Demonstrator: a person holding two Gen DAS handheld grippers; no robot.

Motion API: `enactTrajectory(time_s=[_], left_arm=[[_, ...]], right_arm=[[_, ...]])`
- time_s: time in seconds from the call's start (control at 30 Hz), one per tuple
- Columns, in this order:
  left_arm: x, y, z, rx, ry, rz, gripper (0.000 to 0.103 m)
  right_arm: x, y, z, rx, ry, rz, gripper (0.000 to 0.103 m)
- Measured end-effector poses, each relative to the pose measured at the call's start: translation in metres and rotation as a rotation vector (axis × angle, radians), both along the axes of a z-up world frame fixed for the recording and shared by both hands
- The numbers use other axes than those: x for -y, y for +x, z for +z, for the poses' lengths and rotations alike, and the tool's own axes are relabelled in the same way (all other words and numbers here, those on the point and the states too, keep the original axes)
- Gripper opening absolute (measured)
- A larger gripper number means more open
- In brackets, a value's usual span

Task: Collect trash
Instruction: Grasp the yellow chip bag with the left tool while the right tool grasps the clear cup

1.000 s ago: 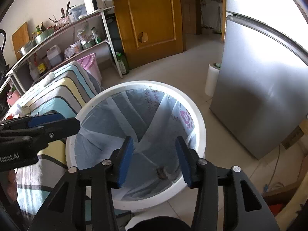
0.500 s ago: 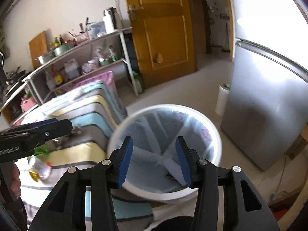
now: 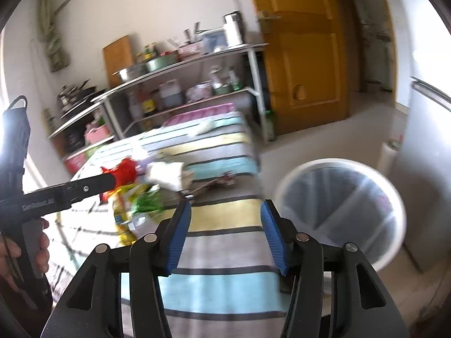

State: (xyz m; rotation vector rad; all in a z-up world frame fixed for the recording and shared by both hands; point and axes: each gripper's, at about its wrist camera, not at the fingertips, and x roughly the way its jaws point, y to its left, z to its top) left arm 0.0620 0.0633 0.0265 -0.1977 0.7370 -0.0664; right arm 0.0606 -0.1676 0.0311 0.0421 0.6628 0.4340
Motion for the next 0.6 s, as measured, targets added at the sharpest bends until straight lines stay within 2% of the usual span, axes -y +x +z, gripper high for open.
enactTrajectory(time_s=[0.13,0.3,0.47,0.6], left_arm=[[-0.029,-0.011,-0.015,-0.032,-0.047,0.042,0.076],[-0.050,-0.017,-0.029,-0.053,-0.063,0.067,0.076],[-0.063,-0.017,-0.040,-0.066,-0.096,0.079,0.078],[-0.065,-0.010,-0.045,-0.075,-0.136,0.053,0.078]], right_arm=[[-0.029,-0.004,-0.010,-0.016,-0.020,0.080,0.054],[-0.051,-0.002,-0.021,-0.042,-0.013,0.150,0.055],[-0.070,0.004,-0.031,-0.059,-0.073,0.158,0.055],[-0.078,0.010,-0.036,-0.077,-0.098,0.163,0.055]])
